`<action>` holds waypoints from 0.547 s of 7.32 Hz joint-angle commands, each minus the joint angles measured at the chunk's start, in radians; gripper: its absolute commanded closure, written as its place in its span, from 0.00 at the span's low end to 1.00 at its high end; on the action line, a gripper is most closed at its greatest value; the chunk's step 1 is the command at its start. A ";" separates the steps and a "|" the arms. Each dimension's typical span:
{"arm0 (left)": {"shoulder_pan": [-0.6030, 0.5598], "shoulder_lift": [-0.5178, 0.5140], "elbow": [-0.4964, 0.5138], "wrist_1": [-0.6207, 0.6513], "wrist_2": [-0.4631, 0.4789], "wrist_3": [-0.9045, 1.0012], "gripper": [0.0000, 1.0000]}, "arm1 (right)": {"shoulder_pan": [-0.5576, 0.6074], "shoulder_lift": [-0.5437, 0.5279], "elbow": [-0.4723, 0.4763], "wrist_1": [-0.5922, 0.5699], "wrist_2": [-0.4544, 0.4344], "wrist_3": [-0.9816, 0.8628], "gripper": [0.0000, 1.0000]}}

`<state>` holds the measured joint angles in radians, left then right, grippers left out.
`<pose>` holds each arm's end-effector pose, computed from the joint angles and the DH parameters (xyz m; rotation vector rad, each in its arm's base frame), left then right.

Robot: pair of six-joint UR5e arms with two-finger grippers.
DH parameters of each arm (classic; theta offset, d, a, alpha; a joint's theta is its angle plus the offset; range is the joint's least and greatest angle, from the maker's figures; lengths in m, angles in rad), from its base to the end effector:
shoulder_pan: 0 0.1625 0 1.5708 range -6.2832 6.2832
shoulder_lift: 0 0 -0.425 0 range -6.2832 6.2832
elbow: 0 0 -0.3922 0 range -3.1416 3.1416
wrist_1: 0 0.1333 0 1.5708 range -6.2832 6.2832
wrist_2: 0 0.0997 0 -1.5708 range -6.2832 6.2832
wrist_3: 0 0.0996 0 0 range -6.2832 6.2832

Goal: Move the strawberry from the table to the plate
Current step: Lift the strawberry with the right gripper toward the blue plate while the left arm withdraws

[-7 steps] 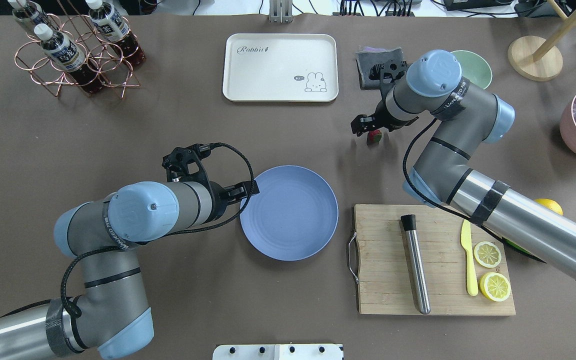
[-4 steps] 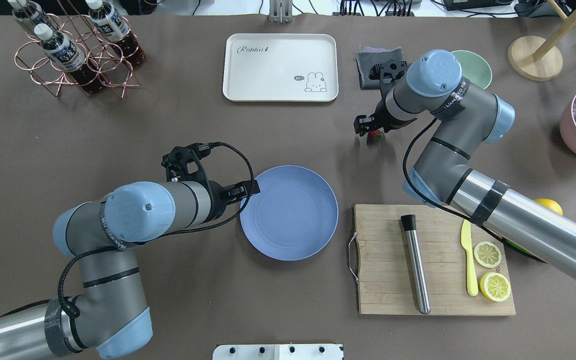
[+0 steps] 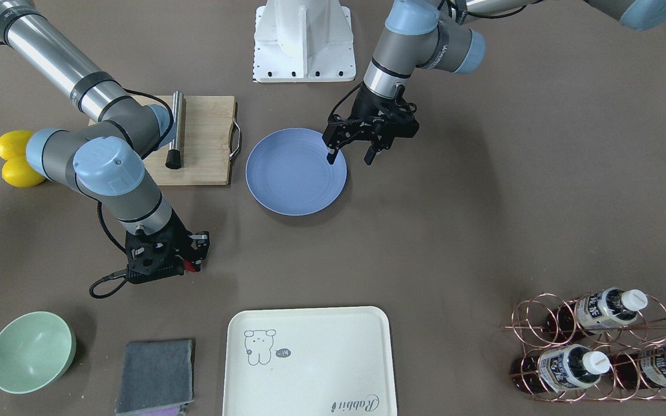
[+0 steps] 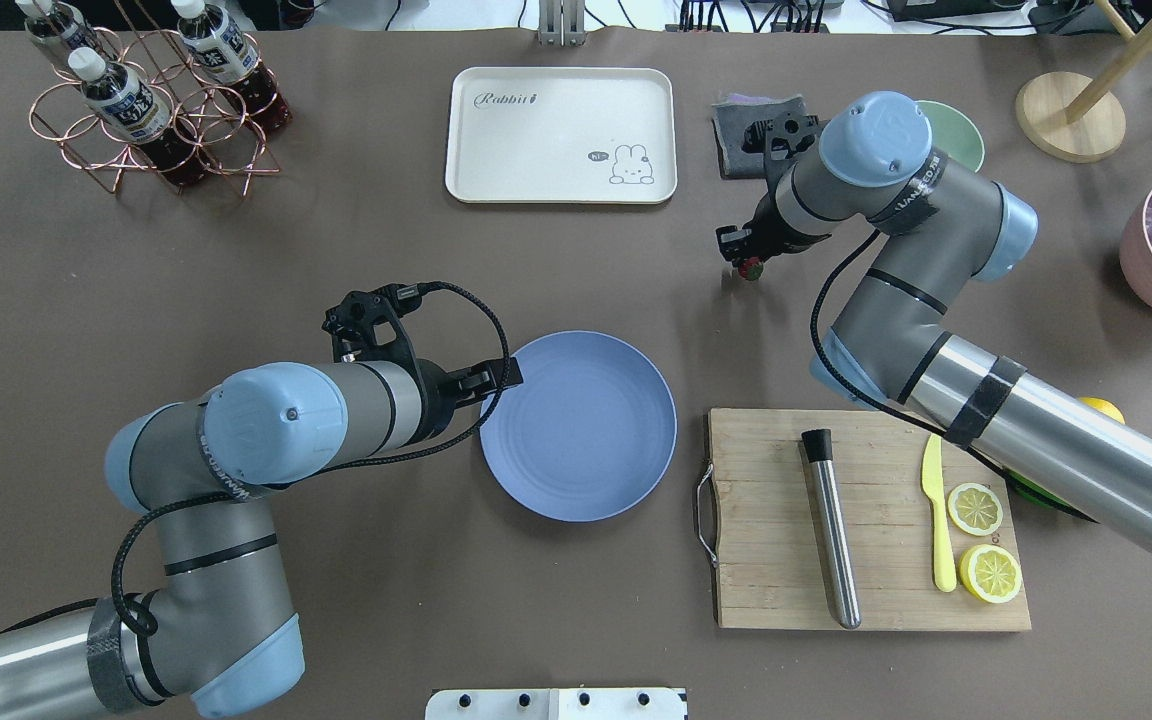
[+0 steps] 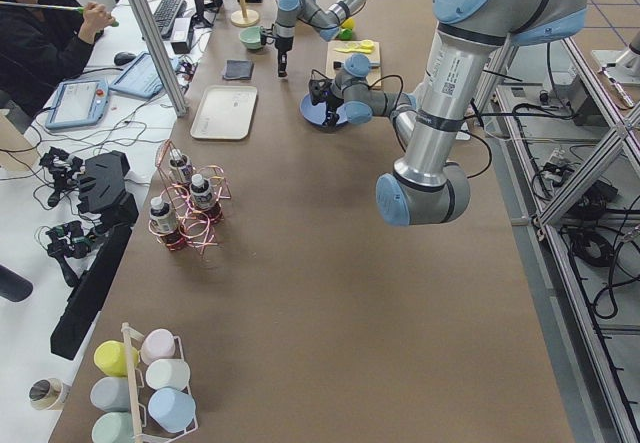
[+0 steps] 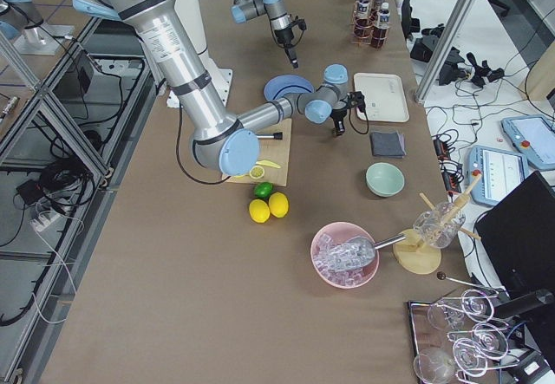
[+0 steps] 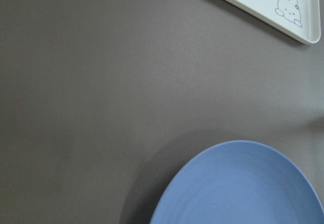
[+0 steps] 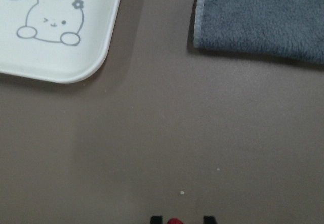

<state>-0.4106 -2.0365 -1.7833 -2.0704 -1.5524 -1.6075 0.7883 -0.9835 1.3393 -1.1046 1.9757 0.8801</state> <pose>0.5204 -0.3739 0.2422 0.2367 1.1634 -0.4048 -0.4537 -0.5897 0.3690 0.2639 -0.8552 -0.0754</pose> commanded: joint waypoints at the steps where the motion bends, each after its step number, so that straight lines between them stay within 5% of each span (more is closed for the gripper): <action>1: -0.092 0.002 -0.005 0.010 -0.096 0.015 0.02 | 0.044 0.008 0.093 -0.094 0.073 0.000 1.00; 4: -0.169 0.140 -0.011 0.003 -0.010 0.244 0.02 | 0.000 0.011 0.204 -0.176 0.060 0.041 1.00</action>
<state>-0.5555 -1.9558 -1.7894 -2.0630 -1.6207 -1.4644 0.8106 -0.9733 1.5045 -1.2632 2.0427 0.8912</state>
